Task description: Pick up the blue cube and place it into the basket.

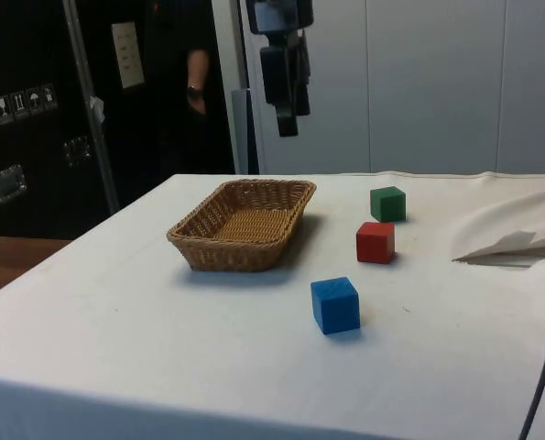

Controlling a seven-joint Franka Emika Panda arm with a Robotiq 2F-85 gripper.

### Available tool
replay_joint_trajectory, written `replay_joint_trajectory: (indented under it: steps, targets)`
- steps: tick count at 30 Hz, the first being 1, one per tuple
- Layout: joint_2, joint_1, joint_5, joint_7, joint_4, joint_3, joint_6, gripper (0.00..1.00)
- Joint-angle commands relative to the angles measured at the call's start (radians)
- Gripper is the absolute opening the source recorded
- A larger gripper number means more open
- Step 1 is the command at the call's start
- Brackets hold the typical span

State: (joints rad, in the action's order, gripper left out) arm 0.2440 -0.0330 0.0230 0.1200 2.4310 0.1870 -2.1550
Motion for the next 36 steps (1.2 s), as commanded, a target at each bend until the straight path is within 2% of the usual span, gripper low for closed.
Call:
replay_joint_trajectory:
  steps: [1,5,6,7,14,15,20,23,30,31,32,36]
  targets:
    - [0.008,-0.003,-0.001,0.001,0.015,0.002,-0.02,1.0]
    - [0.01,-0.003,-0.001,-0.006,0.044,0.015,-0.052,1.0]
    - [0.004,0.0,0.0,-0.005,0.033,0.013,-0.035,1.0]
    - [0.01,-0.003,-0.001,-0.006,0.05,0.018,-0.06,1.0]
    - [0.01,-0.002,0.002,-0.014,0.089,0.039,-0.111,1.0]
    - [0.004,0.0,0.0,-0.015,0.08,0.037,-0.096,1.0]
    - [0.008,-0.002,0.005,-0.021,0.115,0.053,-0.147,1.0]
    - [0.004,0.0,0.0,-0.027,0.118,0.056,-0.145,1.0]
    - [-0.005,-0.005,-0.009,-0.048,0.159,0.065,-0.204,1.0]
    - [-0.003,0.0,-0.001,-0.044,0.155,0.066,-0.188,1.0]
    - [-0.007,-0.005,-0.01,-0.05,0.164,0.066,-0.21,1.0]
    - [-0.018,-0.008,-0.015,-0.062,0.188,0.071,-0.25,1.0]
